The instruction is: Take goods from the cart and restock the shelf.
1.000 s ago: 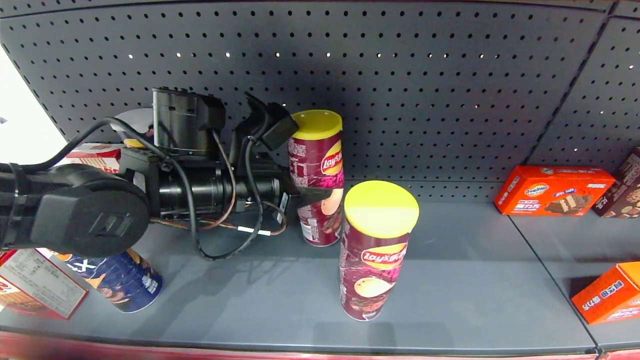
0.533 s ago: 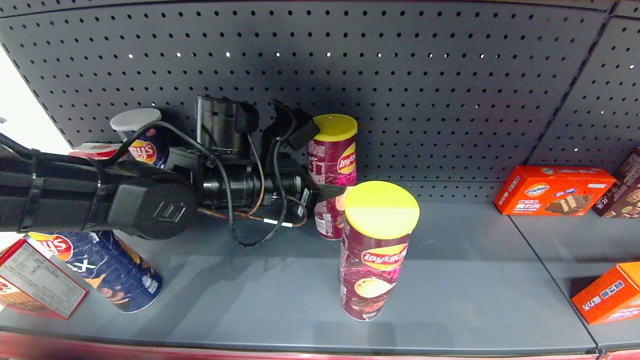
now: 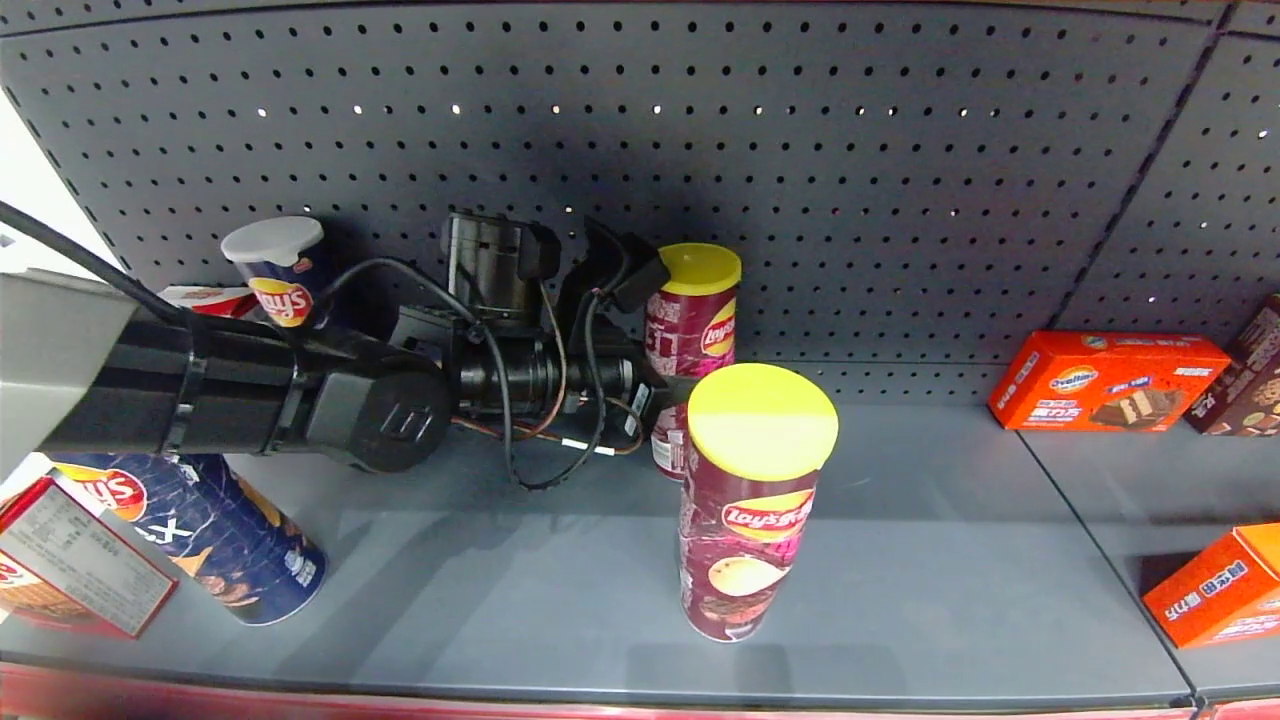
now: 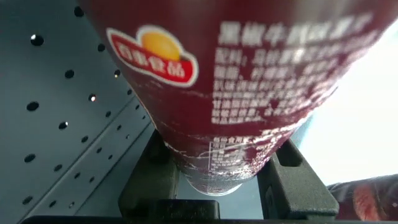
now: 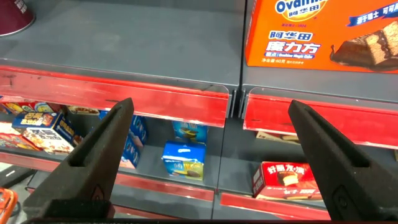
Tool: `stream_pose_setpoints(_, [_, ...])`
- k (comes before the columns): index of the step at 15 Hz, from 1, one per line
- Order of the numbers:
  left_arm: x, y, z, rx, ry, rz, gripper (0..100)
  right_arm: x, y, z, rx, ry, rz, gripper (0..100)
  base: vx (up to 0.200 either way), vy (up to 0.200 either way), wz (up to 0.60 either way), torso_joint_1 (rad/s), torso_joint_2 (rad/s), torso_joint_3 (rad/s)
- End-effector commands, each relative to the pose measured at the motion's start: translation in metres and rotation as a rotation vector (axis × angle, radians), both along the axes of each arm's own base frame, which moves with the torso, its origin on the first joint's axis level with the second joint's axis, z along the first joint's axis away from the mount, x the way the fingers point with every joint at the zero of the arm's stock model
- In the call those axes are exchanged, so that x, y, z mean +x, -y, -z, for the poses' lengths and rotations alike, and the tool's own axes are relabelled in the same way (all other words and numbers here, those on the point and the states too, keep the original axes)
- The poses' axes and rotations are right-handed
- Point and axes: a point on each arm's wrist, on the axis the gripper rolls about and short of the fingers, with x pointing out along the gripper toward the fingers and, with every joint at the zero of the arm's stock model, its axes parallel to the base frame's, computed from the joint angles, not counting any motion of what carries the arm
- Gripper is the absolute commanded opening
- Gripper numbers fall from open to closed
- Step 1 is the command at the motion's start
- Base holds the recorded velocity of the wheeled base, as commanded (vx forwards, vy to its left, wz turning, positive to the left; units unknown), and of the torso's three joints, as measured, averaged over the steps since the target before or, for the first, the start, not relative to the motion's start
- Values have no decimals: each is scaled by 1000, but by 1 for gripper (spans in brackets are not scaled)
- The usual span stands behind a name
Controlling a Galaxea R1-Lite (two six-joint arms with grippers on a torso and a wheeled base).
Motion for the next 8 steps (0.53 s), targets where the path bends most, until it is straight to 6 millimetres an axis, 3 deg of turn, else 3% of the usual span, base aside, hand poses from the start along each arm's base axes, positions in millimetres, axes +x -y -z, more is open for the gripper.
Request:
stream_pose_setpoints(1, [3,0,5,11,-3,-3,0,0,0,0,0,-2,-1,100,0,0,0,0,0,0])
stream_pose_setpoints(2, [3,0,6,21,7,2,100,0,0,0,0,-2,-1,100,0,0,0,0,0,0])
stream_pose_setpoints(4, [2,1,6,25,10,0,100,0,0,0,-2,-2,-1,100,0,0,0,0,0,0])
stream_pose_setpoints(8, [-16,-16,-15,10,46,-23,100,0,0,0,0,-2,-1,100,0,0,0,0,0,0])
